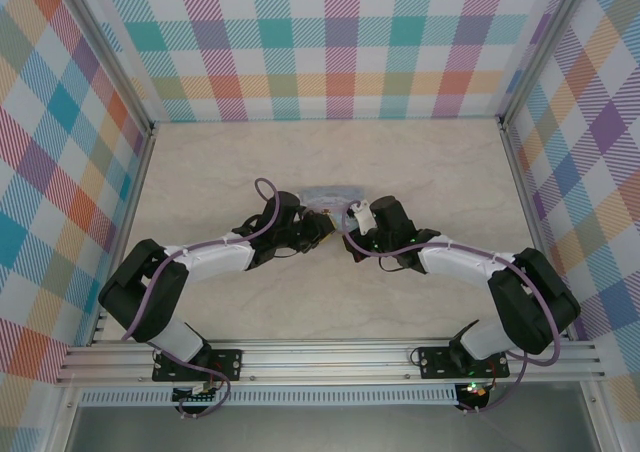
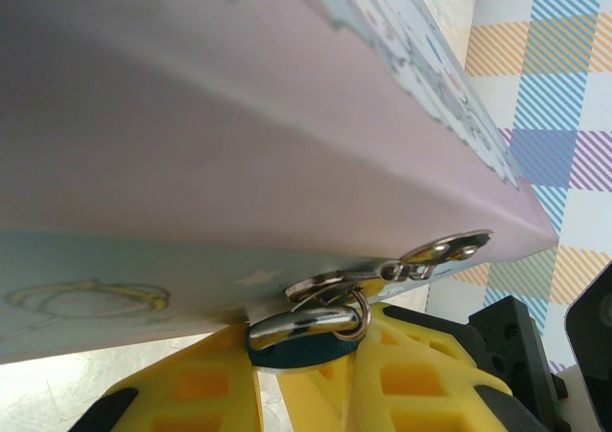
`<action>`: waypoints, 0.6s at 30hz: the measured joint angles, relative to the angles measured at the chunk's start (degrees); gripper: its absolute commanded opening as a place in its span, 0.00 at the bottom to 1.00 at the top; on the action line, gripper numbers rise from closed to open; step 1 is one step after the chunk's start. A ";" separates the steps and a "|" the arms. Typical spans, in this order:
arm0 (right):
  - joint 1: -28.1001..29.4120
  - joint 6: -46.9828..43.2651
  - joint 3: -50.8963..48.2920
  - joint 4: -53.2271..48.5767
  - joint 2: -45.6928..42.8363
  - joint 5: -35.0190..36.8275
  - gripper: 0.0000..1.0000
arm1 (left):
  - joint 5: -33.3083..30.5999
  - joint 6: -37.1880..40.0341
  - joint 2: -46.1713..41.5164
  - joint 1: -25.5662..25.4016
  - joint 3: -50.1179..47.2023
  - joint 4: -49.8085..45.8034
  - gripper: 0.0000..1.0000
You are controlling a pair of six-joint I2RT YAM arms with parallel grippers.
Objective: Unlock a padlock with a key
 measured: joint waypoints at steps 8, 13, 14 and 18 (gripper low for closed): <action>0.00 0.46 -0.02 1.03 0.00 -0.17 0.05 | -0.02 -0.22 0.00 0.00 0.00 0.26 0.13; 0.00 0.63 -0.07 1.51 0.00 -0.22 0.05 | 0.00 -0.52 0.00 0.00 0.00 0.44 0.12; 0.00 0.61 -0.07 1.51 0.00 -0.22 0.05 | 0.00 -0.63 0.00 0.00 0.00 0.44 0.11; 0.04 0.61 -0.07 1.64 0.09 -0.22 0.05 | -0.02 -0.85 0.00 0.00 0.00 0.44 0.11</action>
